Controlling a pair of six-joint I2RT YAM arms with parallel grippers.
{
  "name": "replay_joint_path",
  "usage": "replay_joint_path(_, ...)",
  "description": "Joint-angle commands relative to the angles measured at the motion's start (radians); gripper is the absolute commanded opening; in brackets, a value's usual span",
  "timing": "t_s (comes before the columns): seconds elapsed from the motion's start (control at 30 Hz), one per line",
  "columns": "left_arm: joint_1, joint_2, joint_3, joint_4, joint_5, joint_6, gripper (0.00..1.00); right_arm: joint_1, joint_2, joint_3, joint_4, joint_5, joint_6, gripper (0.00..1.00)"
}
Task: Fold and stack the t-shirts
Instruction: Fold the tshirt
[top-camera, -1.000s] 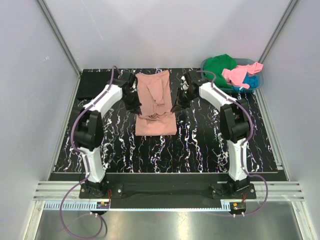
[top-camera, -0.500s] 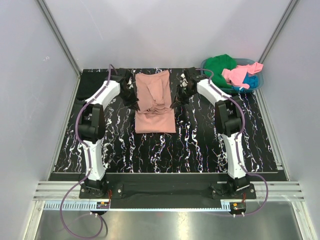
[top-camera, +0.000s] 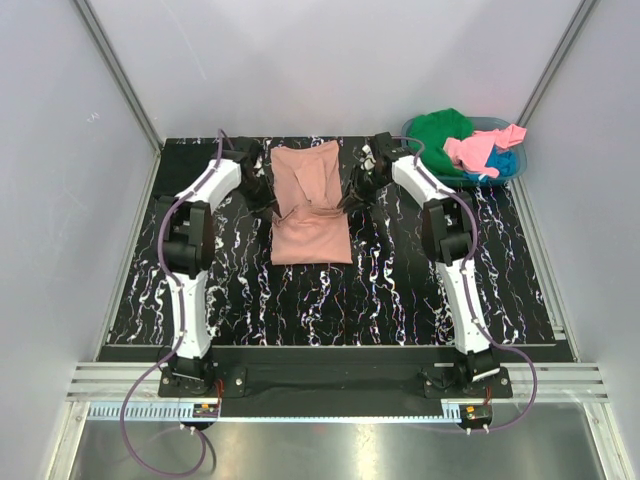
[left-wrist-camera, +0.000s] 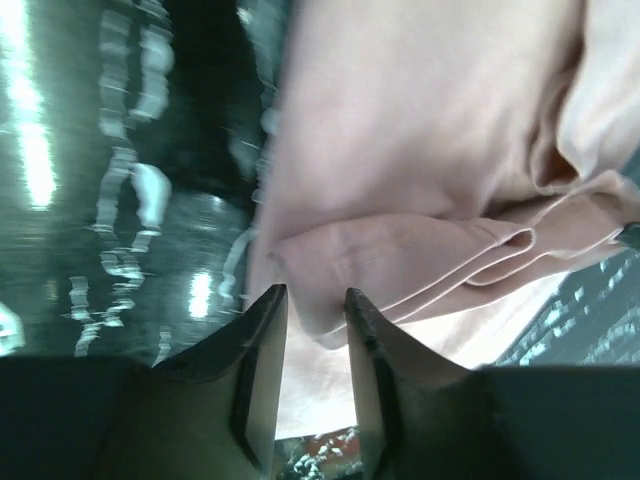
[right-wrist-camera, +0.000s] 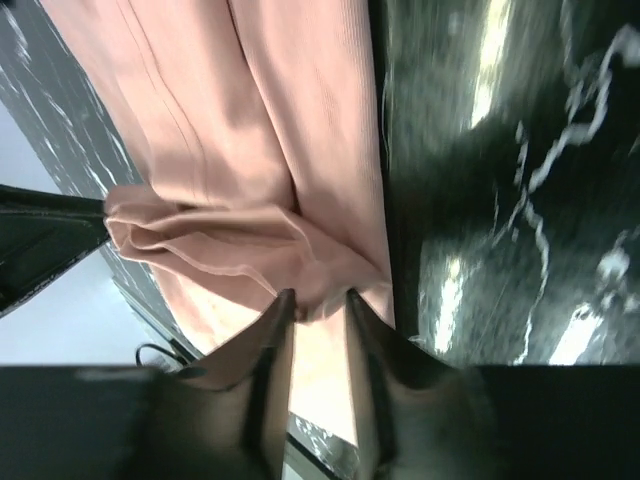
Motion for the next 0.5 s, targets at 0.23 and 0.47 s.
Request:
replay_joint_path(0.23, 0.039, -0.243, -0.035, 0.122, -0.052, -0.005, 0.46, -0.072, -0.011, 0.246, -0.089, -0.032, 0.035, 0.47)
replay_joint_path(0.47, -0.001, -0.384, -0.384, 0.389, 0.248, -0.051, 0.35, 0.000, -0.241, -0.165, 0.046, -0.074, -0.007, 0.49)
